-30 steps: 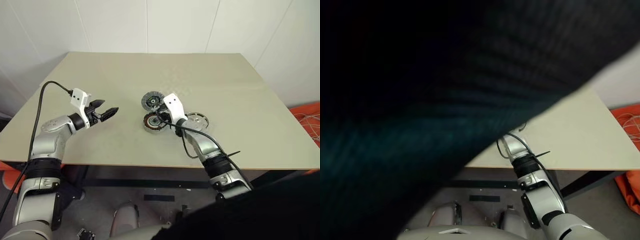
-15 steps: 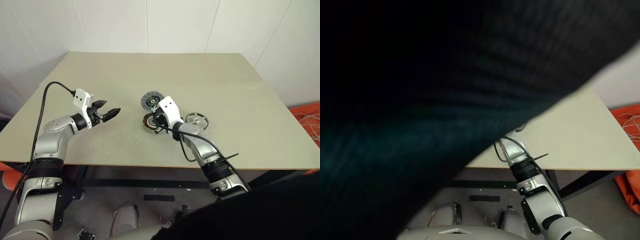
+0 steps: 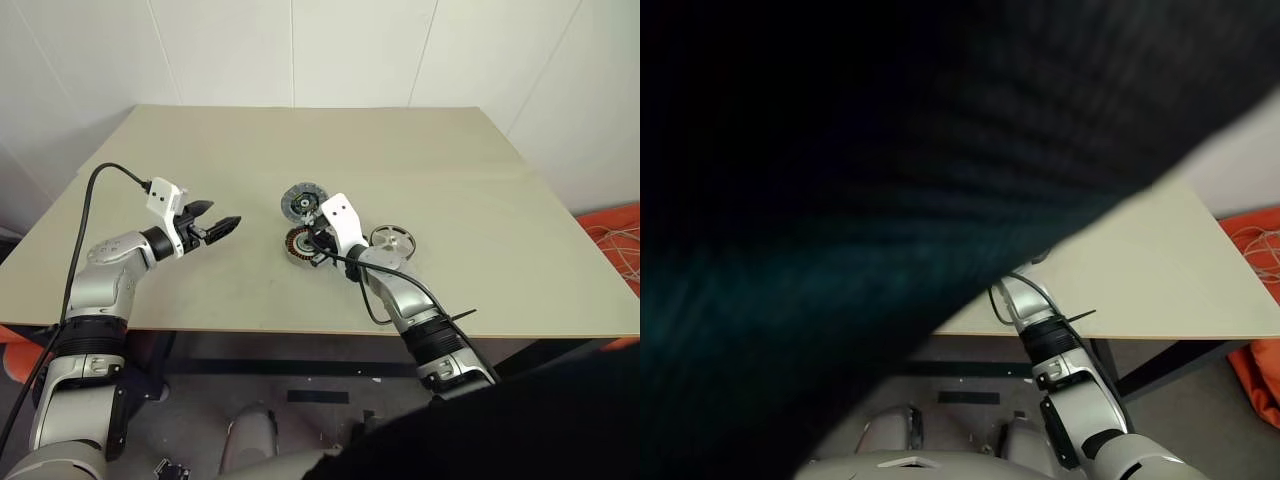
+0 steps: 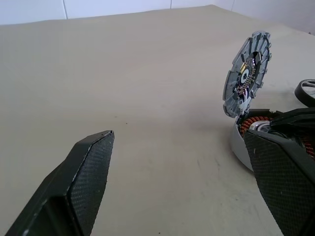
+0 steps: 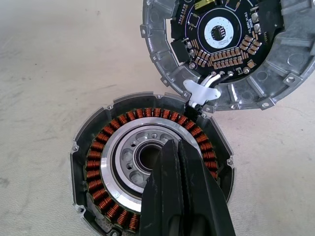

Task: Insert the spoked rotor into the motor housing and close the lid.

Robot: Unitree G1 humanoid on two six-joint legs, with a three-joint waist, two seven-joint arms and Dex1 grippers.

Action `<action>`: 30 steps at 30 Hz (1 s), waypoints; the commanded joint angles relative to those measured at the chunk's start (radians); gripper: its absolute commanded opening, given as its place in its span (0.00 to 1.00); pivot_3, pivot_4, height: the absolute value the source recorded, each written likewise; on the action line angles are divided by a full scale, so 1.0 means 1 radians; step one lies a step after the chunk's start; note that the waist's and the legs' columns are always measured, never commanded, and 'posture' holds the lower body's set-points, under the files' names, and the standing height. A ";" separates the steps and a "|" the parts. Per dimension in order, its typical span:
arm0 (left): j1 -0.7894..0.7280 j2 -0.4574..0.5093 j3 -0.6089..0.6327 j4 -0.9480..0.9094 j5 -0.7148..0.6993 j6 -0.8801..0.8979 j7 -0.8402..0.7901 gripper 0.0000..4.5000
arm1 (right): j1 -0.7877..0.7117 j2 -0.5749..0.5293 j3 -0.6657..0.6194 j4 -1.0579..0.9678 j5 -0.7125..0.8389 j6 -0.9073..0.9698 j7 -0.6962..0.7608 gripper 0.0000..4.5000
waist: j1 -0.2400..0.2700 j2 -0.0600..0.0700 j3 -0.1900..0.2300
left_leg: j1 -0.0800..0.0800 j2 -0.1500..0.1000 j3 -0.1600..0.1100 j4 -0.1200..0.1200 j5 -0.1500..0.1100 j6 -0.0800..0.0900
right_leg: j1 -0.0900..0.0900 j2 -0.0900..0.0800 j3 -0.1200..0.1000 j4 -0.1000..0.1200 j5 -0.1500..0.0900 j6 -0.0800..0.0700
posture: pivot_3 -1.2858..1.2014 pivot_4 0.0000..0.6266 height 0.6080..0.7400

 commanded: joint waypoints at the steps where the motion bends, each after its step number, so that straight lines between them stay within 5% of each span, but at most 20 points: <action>1: -0.030 0.013 0.015 -0.020 -0.001 -0.020 -0.002 0.99 | -0.012 -0.013 -0.018 -0.023 -0.001 0.006 -0.008 0.01 | 0.001 0.000 0.000 | 0.000 0.000 0.000 0.000 0.000 0.000 | 0.000 0.000 0.000 0.000 0.000 0.000 | 0.52 0.00 1.00; 7: -0.039 -0.024 0.007 -0.023 -0.006 -0.005 0.024 0.99 | -0.026 -0.034 -0.159 -0.080 0.059 0.043 -0.086 0.01 | 0.004 0.000 0.000 | -0.002 -0.001 0.000 0.000 0.000 0.000 | 0.000 0.000 0.000 0.000 0.000 0.000 | 0.52 0.00 1.00; 11: -0.042 -0.051 -0.010 -0.021 0.020 -0.034 0.050 0.99 | -0.049 0.121 -0.432 -0.224 0.133 0.173 -0.466 0.01 | 0.002 0.000 0.000 | -0.003 0.000 0.000 0.000 0.000 0.000 | -0.002 0.000 0.000 0.000 0.000 0.000 | 0.52 0.00 1.00; 13: -0.042 -0.056 -0.010 -0.026 0.019 -0.030 0.051 0.99 | -0.043 0.231 -0.551 -0.363 0.268 0.398 -0.538 0.01 | -0.001 0.000 0.000 | -0.004 0.000 0.000 -0.001 0.002 -0.003 | -0.006 0.000 0.000 0.001 0.000 0.000 | 0.52 0.00 1.00; 15: -0.042 -0.057 -0.008 -0.026 0.018 -0.027 0.048 0.99 | -0.037 0.371 -0.745 -0.441 0.611 0.551 -0.610 0.01 | 0.001 0.000 0.000 | -0.004 0.000 0.001 -0.002 0.002 -0.003 | -0.007 0.002 0.001 0.002 -0.001 -0.002 | 0.52 0.00 1.00; 19: -0.050 -0.060 -0.013 -0.012 0.021 -0.033 0.041 0.99 | -0.003 0.217 -0.521 -0.579 0.532 0.576 -0.563 0.01 | -0.003 0.002 0.001 | -0.005 0.001 0.001 -0.004 0.003 -0.005 | -0.008 0.002 0.001 0.001 -0.001 -0.001 | 0.52 0.00 1.00; 23: -0.069 -0.067 -0.027 0.012 0.032 -0.051 0.036 0.99 | 0.014 0.161 -0.447 -0.611 0.543 0.508 -0.453 0.01 | 0.001 0.002 0.001 | -0.005 0.002 0.000 -0.006 0.007 -0.011 | -0.010 0.004 0.001 0.002 -0.004 0.004 | 0.52 0.00 1.00; 30: -0.078 -0.073 -0.032 0.044 0.035 -0.066 0.024 0.99 | 0.095 -0.301 -0.158 -0.478 0.187 0.231 -0.240 0.04 | 0.033 0.001 0.001 | -0.004 -0.002 -0.001 -0.005 0.007 -0.012 | -0.004 -0.001 0.001 -0.002 -0.003 0.010 | 0.52 0.00 1.00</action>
